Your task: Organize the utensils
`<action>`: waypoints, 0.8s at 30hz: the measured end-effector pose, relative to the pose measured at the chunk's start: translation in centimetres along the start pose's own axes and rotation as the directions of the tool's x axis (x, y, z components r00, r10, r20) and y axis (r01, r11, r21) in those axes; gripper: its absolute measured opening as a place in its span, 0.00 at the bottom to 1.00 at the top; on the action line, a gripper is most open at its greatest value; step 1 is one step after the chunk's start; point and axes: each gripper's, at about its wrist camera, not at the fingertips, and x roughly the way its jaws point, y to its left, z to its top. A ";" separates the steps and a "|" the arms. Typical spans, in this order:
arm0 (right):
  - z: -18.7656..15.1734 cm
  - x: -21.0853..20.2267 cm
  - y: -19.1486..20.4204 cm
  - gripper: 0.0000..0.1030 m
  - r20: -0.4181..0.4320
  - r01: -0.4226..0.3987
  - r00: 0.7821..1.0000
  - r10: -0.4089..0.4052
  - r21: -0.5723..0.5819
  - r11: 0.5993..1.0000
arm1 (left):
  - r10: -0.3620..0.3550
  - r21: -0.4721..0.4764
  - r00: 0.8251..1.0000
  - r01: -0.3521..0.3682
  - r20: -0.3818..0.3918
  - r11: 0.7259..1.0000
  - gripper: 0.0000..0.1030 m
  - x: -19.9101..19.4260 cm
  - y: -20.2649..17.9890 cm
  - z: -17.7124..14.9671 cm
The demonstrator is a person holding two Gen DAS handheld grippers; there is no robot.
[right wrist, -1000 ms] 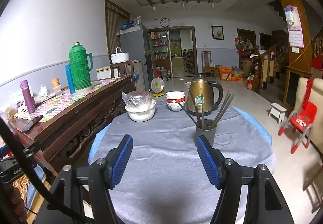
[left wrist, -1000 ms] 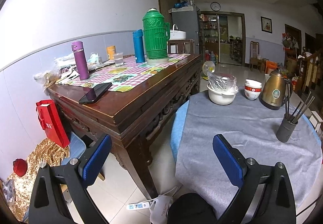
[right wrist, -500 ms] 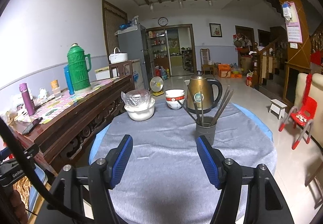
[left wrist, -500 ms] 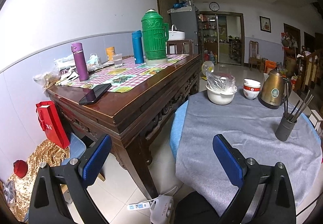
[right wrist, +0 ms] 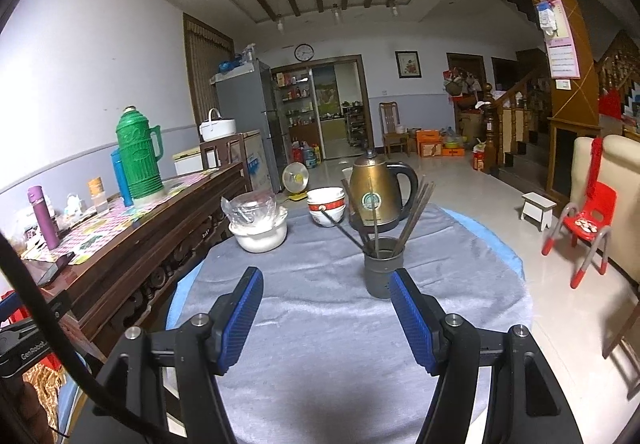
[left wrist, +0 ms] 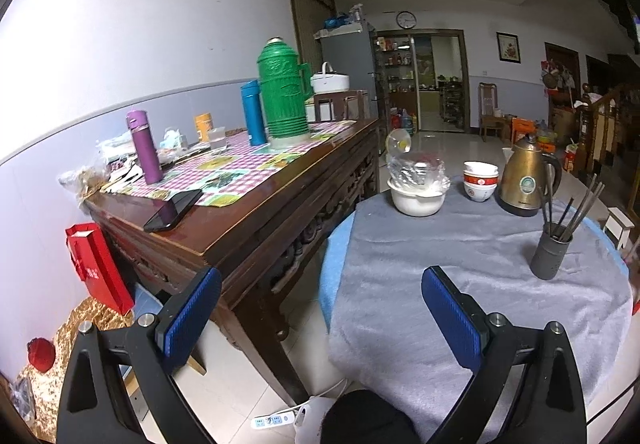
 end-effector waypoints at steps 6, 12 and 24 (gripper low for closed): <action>0.9 -0.1 -1.5 0.67 0.027 0.023 0.999 -0.023 0.011 1.000 | -0.034 0.029 0.999 0.034 0.015 0.999 0.97 0.2 -2.8 1.2; 1.4 0.8 -3.2 0.67 0.017 0.043 0.999 -0.044 0.041 0.998 | -0.081 0.087 0.997 0.080 0.007 0.993 0.97 1.0 -6.2 2.1; 2.6 4.1 -6.5 0.68 -0.043 0.065 0.997 -0.061 0.082 0.995 | -0.137 0.138 0.990 0.139 -0.025 0.981 0.97 3.0 -12.3 4.8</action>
